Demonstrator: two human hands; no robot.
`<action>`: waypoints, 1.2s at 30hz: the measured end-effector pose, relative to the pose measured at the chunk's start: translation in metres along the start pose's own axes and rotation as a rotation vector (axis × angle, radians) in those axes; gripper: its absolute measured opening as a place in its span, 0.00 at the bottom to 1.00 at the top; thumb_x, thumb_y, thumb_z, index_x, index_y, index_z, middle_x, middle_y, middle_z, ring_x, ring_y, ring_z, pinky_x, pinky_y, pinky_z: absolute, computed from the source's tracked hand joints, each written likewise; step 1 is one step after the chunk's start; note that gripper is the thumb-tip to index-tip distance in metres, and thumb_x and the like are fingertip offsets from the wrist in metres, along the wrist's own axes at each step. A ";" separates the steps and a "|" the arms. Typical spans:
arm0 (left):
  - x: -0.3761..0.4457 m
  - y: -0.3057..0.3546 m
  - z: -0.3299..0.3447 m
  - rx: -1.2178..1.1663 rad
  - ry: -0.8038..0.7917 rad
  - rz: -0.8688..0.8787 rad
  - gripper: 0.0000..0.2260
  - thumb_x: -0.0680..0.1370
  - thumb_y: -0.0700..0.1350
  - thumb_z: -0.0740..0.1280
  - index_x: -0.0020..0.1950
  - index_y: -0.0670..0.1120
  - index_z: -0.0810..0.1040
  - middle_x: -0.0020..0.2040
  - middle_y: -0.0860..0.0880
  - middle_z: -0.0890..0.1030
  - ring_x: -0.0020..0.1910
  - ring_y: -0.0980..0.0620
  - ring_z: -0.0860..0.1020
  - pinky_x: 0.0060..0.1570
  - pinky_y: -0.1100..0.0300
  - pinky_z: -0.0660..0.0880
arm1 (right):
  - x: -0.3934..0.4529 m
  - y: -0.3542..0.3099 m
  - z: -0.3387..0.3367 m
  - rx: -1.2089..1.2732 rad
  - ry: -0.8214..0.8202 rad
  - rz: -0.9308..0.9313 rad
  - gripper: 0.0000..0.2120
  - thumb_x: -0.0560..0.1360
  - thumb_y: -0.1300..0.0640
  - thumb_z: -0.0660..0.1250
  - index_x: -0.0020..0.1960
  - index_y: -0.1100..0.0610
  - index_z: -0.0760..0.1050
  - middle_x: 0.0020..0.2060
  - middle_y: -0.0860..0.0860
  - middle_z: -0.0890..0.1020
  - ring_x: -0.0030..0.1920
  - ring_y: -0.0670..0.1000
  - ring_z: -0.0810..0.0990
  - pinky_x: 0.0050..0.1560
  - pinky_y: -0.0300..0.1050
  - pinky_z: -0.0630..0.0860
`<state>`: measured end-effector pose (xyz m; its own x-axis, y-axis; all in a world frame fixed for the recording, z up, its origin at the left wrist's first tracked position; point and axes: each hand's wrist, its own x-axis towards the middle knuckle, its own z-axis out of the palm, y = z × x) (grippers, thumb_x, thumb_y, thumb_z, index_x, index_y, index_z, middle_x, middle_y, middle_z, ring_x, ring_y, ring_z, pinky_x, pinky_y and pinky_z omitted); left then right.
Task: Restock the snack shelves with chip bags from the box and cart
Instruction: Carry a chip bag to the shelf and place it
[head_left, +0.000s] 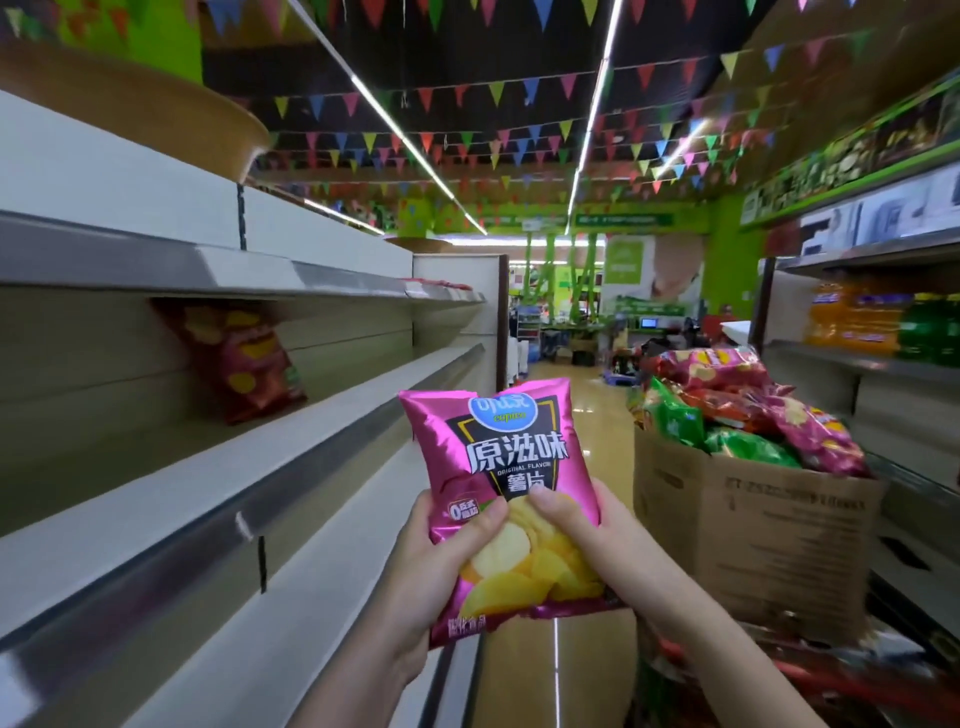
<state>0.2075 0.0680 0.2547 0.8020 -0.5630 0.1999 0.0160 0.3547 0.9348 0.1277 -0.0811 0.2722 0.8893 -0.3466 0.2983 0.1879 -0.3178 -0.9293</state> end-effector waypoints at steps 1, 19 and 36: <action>0.020 -0.002 -0.003 0.018 -0.012 -0.001 0.26 0.66 0.46 0.75 0.62 0.46 0.75 0.52 0.43 0.85 0.50 0.41 0.84 0.53 0.43 0.79 | 0.021 0.009 -0.001 -0.005 0.006 -0.001 0.29 0.65 0.32 0.71 0.61 0.46 0.75 0.51 0.42 0.85 0.49 0.42 0.84 0.51 0.39 0.79; 0.426 -0.066 0.007 0.208 0.035 0.052 0.17 0.72 0.47 0.72 0.60 0.49 0.77 0.50 0.47 0.85 0.48 0.44 0.84 0.52 0.43 0.80 | 0.424 0.151 -0.101 -0.080 0.023 -0.026 0.28 0.61 0.28 0.69 0.53 0.45 0.80 0.44 0.37 0.85 0.46 0.39 0.84 0.50 0.39 0.79; 0.742 -0.068 -0.015 0.404 0.211 0.069 0.25 0.76 0.61 0.65 0.61 0.42 0.78 0.45 0.46 0.86 0.43 0.48 0.85 0.47 0.54 0.81 | 0.774 0.196 -0.149 -0.254 -0.221 -0.014 0.35 0.65 0.25 0.61 0.49 0.55 0.84 0.41 0.50 0.87 0.43 0.50 0.86 0.56 0.50 0.80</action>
<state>0.8108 -0.3623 0.3352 0.8978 -0.3691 0.2404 -0.2421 0.0425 0.9693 0.7902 -0.5434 0.3533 0.9615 -0.1499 0.2305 0.1156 -0.5402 -0.8335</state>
